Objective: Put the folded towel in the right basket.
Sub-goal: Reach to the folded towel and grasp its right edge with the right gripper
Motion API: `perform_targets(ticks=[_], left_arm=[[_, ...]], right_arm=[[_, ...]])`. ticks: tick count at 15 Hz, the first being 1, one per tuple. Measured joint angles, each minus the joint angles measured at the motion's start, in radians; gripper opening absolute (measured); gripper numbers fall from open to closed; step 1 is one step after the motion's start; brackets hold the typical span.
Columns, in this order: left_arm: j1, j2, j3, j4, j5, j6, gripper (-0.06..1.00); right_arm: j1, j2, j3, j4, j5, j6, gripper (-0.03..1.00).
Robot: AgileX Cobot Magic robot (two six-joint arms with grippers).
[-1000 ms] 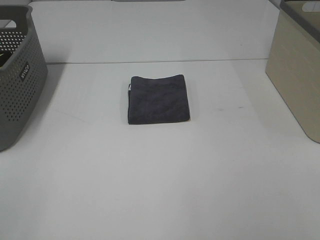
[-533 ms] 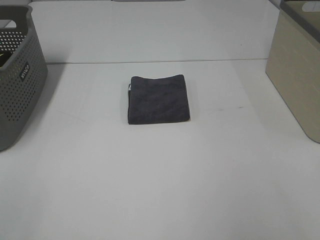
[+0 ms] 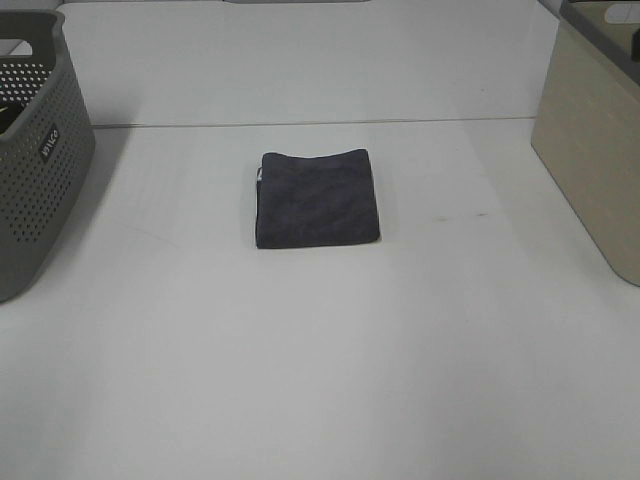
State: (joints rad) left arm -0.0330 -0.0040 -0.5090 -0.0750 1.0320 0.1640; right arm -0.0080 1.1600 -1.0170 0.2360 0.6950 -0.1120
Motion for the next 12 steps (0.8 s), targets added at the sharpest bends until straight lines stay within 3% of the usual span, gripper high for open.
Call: perform_targets(ticks=[7,9,12], left_arm=[[0.000,0.000,0.000,0.000,0.000,0.000,0.99],[0.000,0.000,0.000,0.000,0.000,0.000,0.99],[0.000,0.000,0.000,0.000,0.000,0.000,0.99]], right_arm=[[0.000,0.387,-0.316,0.325,0.077,-0.266,0.73],[0.008,0.463,-0.352,0.363,0.077,-0.285,0.73],[0.112,0.573,-0.378,0.350,0.028,-0.295,0.73]])
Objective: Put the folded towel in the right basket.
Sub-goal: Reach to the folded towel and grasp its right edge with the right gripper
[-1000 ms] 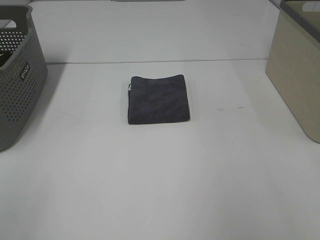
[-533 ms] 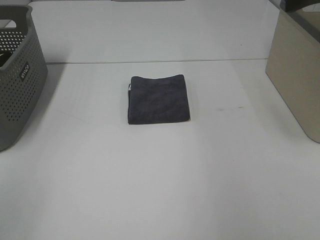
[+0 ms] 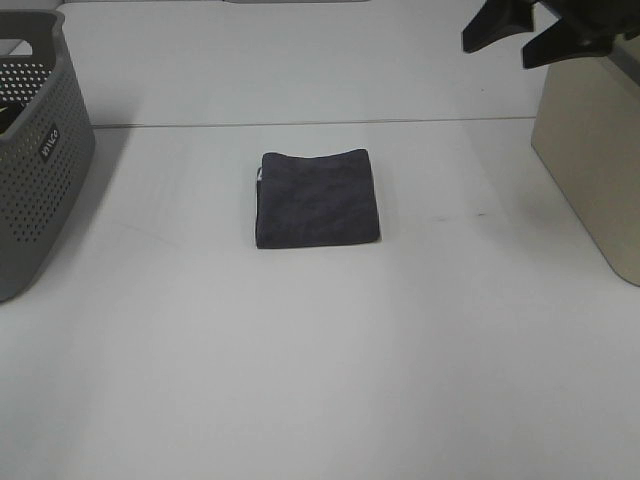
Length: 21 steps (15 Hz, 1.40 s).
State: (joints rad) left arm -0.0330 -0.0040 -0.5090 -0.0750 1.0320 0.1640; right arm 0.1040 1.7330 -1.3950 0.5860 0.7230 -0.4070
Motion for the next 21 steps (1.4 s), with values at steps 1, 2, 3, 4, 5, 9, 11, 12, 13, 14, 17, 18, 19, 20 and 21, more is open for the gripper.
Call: perform_targets(ticks=[1,2,3,4,5,9,11,12,13,14,17,18,19,20,21], left_arm=[[0.000,0.000,0.000,0.000,0.000,0.000,0.99],[0.000,0.000,0.000,0.000,0.000,0.000,0.99],[0.000,0.000,0.000,0.000,0.000,0.000,0.99],[0.000,0.000,0.000,0.000,0.000,0.000,0.99],[0.000,0.000,0.000,0.000,0.000,0.000,0.99],[0.000,0.000,0.000,0.000,0.000,0.000,0.99],[0.000,0.000,0.000,0.000,0.000,0.000,0.99],[0.000,0.000,0.000,0.000,0.000,0.000,0.99],[0.000,0.000,0.000,0.000,0.000,0.000,0.99],[0.000,0.000,0.000,0.000,0.000,0.000,0.99],[0.000,0.000,0.000,0.000,0.000,0.000,0.99],[0.000,0.000,0.000,0.000,0.000,0.000,0.99],[0.000,0.000,0.000,0.000,0.000,0.000,0.99],[0.000,0.000,0.000,0.000,0.000,0.000,0.99],[0.000,0.000,0.000,0.000,0.000,0.000,0.99]], right_arm=[[0.066,0.068,-0.001,0.000,-0.060,-0.009,0.73],[0.085,0.107,-0.001,0.001,-0.087,-0.009,0.73],[0.088,0.127,-0.001,0.005,-0.099,-0.009,0.73],[0.092,0.164,-0.001,0.020,-0.114,-0.009,0.73],[0.092,0.210,-0.007,0.040,-0.115,-0.009,0.71],[0.092,0.403,-0.146,0.067,-0.025,-0.009,0.68],[0.092,0.499,-0.249,0.067,0.045,-0.009,0.68],[0.092,0.520,-0.268,0.067,0.061,-0.009,0.68],[0.092,0.567,-0.316,0.068,0.087,-0.009,0.68],[0.092,0.622,-0.370,0.068,0.107,-0.009,0.68],[0.092,0.696,-0.445,0.096,0.132,-0.009,0.68],[0.092,0.718,-0.469,0.118,0.132,-0.009,0.68],[0.092,0.751,-0.497,0.149,0.132,-0.009,0.68],[0.092,0.762,-0.506,0.167,0.132,-0.009,0.68],[0.092,0.771,-0.514,0.176,0.134,-0.009,0.68]])
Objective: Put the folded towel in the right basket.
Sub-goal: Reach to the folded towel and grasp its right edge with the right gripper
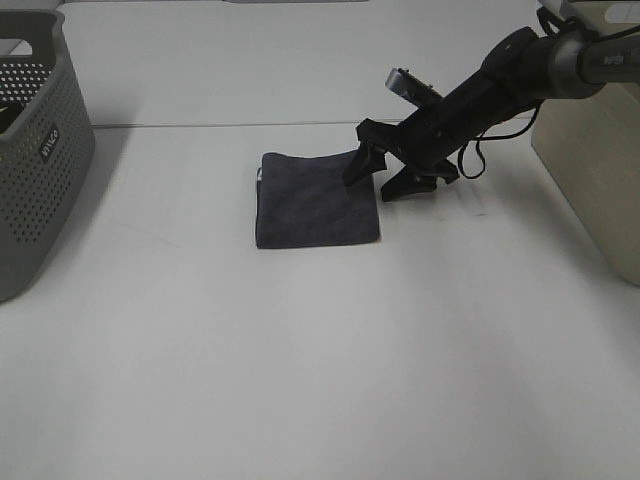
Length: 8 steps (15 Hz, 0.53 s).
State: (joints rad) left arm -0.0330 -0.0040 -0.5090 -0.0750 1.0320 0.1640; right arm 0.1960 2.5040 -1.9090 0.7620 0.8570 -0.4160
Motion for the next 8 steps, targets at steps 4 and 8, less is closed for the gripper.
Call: perform_targets(ticks=[4,8], left_arm=[[0.000,0.000,0.000,0.000,0.000,0.000,0.99],[0.000,0.000,0.000,0.000,0.000,0.000,0.99]], right_arm=[[0.000,0.019,-0.010,0.021,0.006,0.000,0.55],[0.000,0.030,-0.010,0.063,0.014,-0.009,0.33]])
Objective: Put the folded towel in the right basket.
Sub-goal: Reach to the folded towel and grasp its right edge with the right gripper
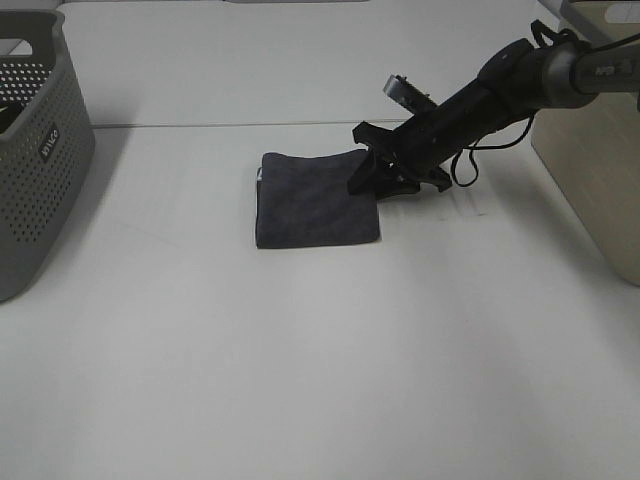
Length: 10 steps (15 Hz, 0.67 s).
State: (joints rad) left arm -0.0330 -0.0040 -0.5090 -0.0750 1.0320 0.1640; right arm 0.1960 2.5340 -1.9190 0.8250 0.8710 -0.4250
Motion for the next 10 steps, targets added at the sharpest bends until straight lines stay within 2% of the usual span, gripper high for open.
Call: perform_targets(ticks=[5,6,8,10], left_arm=[[0.000,0.000,0.000,0.000,0.000,0.000,0.99],[0.000,0.000,0.000,0.000,0.000,0.000,0.99],[0.000,0.000,0.000,0.000,0.000,0.000,0.99],[0.000,0.000,0.000,0.000,0.000,0.000,0.99]], right_arm=[[0.021,0.004,0.000,0.006,-0.002,-0.028,0.33],[0.023,0.004,0.000,0.006,-0.007,-0.024,0.28],[0.023,0.004,0.000,0.006,-0.009,-0.020,0.09],[0.023,0.004,0.000,0.007,-0.008,-0.015,0.04]])
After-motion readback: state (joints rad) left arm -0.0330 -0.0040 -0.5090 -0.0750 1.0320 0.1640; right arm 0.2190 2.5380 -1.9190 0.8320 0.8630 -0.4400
